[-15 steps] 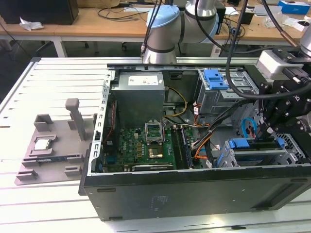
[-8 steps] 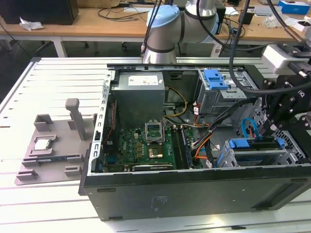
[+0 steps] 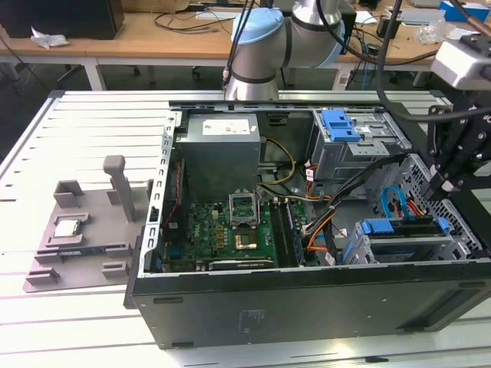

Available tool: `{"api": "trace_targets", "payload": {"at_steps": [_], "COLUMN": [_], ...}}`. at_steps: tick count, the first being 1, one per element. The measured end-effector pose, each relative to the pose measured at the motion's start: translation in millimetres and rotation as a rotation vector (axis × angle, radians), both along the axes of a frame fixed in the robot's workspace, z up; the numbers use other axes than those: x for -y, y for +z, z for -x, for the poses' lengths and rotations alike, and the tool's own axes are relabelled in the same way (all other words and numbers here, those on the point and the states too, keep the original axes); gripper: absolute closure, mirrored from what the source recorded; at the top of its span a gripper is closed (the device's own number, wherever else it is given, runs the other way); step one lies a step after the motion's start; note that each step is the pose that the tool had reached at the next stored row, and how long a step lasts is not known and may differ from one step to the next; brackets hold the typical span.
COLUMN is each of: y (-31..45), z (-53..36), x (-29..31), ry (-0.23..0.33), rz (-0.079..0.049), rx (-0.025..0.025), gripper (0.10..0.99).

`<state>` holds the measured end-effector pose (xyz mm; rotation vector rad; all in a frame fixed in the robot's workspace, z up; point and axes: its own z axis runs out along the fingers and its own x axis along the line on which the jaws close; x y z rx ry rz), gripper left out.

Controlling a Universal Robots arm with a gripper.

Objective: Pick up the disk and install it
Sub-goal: 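Insert the second disk wire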

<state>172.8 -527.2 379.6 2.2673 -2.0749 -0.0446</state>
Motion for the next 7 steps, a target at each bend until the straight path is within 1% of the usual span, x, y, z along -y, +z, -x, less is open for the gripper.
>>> {"api": "trace_targets", "payload": {"at_steps": [7], "y": [0.6], "z": [0.0], "x": [0.0], "ry": [0.000], "rz": [0.000], "rx": [0.0000], "gripper": [0.980]}}
